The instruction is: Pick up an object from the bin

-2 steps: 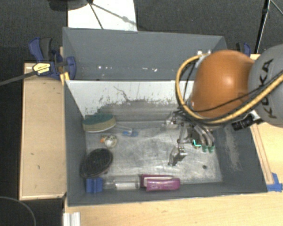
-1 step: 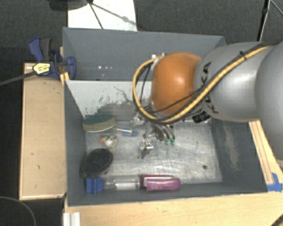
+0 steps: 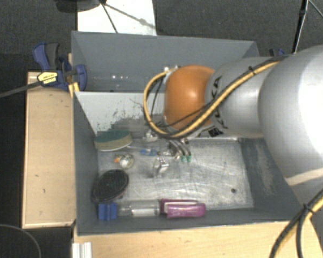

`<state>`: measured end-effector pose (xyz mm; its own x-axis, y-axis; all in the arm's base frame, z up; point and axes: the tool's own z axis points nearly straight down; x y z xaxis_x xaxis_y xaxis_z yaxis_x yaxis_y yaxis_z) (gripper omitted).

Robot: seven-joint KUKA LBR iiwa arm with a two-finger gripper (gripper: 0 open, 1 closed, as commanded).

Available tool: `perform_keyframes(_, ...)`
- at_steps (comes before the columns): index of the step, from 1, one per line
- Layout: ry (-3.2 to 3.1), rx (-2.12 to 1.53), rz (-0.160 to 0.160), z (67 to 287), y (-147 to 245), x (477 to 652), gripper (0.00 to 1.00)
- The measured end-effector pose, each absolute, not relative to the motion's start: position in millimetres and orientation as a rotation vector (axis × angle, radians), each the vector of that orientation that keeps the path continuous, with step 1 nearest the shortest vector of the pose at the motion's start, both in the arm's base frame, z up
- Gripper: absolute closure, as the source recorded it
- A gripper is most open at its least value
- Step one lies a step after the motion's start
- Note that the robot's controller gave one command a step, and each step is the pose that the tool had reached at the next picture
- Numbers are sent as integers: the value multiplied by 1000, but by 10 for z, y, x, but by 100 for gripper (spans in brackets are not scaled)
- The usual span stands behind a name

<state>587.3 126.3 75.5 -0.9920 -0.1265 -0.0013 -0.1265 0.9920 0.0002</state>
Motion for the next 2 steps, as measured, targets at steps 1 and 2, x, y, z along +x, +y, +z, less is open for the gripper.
perform_keyframes(1, 3130, -194, 2, 798, 1266, 5882, 100)
perform_keyframes(2, 3121, -229, 4, 2346, 1463, 5792, 100)
